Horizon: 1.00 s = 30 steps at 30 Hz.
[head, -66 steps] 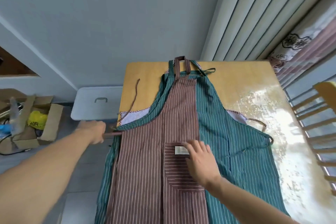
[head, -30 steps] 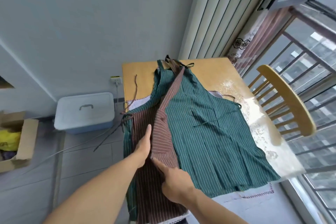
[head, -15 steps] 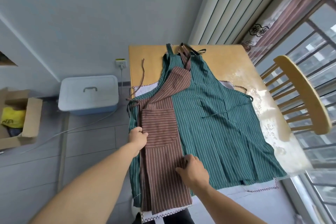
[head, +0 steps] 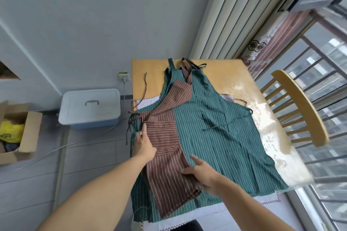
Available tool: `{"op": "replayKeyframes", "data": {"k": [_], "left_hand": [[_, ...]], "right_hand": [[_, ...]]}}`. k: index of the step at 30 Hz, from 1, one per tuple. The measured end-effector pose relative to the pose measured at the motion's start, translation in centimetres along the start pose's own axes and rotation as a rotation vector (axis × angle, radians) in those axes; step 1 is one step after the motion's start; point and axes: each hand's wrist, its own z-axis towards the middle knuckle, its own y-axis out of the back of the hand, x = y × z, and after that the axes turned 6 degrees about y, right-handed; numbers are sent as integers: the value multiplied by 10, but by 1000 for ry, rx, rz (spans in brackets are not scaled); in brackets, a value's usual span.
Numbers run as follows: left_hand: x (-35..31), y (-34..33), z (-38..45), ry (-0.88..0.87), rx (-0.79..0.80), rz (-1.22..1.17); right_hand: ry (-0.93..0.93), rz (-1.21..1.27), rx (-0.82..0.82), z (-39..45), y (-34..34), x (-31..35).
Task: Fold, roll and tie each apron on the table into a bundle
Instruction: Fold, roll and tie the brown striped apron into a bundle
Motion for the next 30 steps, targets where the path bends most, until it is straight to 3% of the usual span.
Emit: {"op": "replayKeyframes", "data": {"k": [2,4,7,10,15,20,22,25,28,30], "left_hand": [[-6,4,-5,-286,2,193],[-14,10,-10,-405,196,268],[-24,19,-23,-385,364,300],[-25,18,-31,-365,430,313],[-15,-3,-34,-341,453,264],[-13,-14,-34,-274,315,275],[-16,-16,-27,-224,284,233],[-29,-10,-9,-210,226,127],[-54,11,15,-160,16,11],[-73,15,34,-73,-25,-92]], "right_hand": [[118,64,69,-16,0,33],[183,-107,196,-36,-2,61],[109,-502,410,-56,-10,78],[-97,-798,475,-54,-10,66],[-322,-839,313,-37,30,13],[-443,-1135,364,-20,50,-16],[-300,-1170,221,-8,57,-4],[-60,-818,-70,16,64,26],[112,-587,-161,41,60,70],[164,-551,-184,59,61,96]]}}
